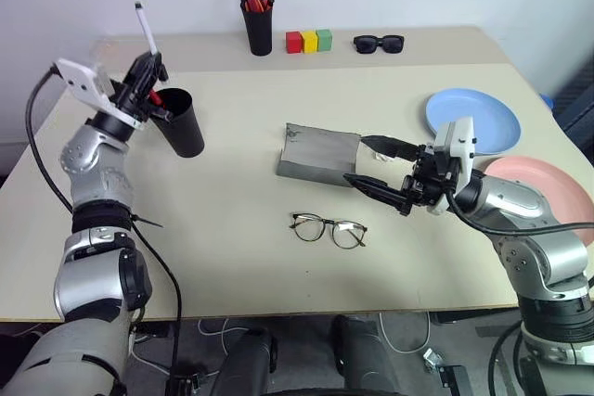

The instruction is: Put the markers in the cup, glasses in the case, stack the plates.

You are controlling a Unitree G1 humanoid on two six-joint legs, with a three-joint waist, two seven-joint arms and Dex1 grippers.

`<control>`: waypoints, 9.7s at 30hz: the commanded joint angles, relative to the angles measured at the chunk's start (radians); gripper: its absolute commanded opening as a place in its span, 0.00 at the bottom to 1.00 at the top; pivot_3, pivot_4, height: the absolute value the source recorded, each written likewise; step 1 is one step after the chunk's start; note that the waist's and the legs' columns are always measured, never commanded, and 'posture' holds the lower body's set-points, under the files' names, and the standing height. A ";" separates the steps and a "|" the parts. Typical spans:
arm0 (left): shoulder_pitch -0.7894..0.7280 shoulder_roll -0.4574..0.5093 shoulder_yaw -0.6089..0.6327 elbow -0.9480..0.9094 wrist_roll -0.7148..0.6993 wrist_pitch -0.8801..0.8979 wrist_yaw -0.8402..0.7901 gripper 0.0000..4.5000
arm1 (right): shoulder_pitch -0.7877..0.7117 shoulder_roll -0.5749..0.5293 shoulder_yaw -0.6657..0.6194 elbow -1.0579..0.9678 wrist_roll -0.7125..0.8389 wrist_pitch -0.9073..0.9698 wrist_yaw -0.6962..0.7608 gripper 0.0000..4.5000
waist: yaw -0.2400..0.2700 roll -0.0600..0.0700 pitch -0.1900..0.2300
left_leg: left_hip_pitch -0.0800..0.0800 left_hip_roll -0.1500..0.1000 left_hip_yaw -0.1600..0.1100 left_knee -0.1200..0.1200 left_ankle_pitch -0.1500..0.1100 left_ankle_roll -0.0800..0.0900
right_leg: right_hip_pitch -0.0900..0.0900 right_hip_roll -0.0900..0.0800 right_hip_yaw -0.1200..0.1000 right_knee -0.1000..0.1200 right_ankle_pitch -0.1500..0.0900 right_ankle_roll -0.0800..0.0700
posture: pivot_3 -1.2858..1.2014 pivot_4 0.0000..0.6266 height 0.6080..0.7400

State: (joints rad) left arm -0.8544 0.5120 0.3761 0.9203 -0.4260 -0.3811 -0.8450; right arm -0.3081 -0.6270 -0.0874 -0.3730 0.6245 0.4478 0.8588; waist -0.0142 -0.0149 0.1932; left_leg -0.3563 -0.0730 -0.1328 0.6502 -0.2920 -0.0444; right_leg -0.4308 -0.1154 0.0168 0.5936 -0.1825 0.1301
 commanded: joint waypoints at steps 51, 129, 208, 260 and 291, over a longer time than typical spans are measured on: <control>-0.298 -0.334 -0.520 0.370 0.455 0.165 -0.383 0.34 | 0.116 0.024 -0.027 -0.108 -0.078 -0.067 -0.109 0.82 | 0.003 -0.002 0.001 | 0.000 0.000 0.000 0.001 -0.001 0.002 | 0.001 0.001 0.000 -0.001 -0.001 0.002 | 0.52 0.24 1.00; 0.613 0.215 -0.205 -1.141 -0.225 0.908 -0.487 1.00 | -0.148 -0.120 0.403 -0.139 -0.445 0.324 -0.044 0.18 | 0.002 -0.001 0.001 | -0.001 0.001 0.000 0.000 -0.001 0.001 | -0.001 0.000 0.001 0.001 -0.001 0.000 | 0.52 0.24 1.00; 0.724 0.263 -0.157 -1.189 -0.306 0.887 -0.377 1.00 | -0.636 0.348 0.565 0.860 -0.871 -0.498 -0.153 0.01 | -0.026 0.000 0.001 | -0.003 0.002 0.001 -0.004 0.001 -0.001 | -0.009 0.002 0.002 0.003 0.000 -0.003 | 0.52 0.24 1.00; 0.293 -0.042 -0.256 -0.829 0.008 0.742 0.121 0.70 | -0.476 0.289 0.280 0.446 -0.587 -0.050 -0.001 1.00 | -0.003 -0.002 0.001 | -0.007 0.001 0.000 -0.001 0.001 -0.002 | -0.010 0.002 0.002 0.003 0.001 -0.003 | 0.52 0.24 1.00; -0.241 -0.202 -0.393 -0.111 0.260 0.867 -0.005 0.01 | -0.231 0.185 0.162 0.123 -0.314 0.100 -0.046 1.00 | -0.003 -0.002 0.001 | -0.016 -0.001 0.000 0.006 0.001 -0.001 | -0.013 0.002 0.001 0.002 0.004 0.002 | 0.52 0.24 1.00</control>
State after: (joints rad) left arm -1.0924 0.2873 -0.0244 0.9055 -0.1349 0.4170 -0.8123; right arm -0.5187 -0.4400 0.0725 -0.2331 0.3072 0.5702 0.8201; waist -0.0174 -0.0165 0.1940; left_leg -0.3719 -0.0738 -0.1332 0.6558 -0.2911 -0.0458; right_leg -0.4438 -0.1138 0.0178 0.5956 -0.1786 0.1317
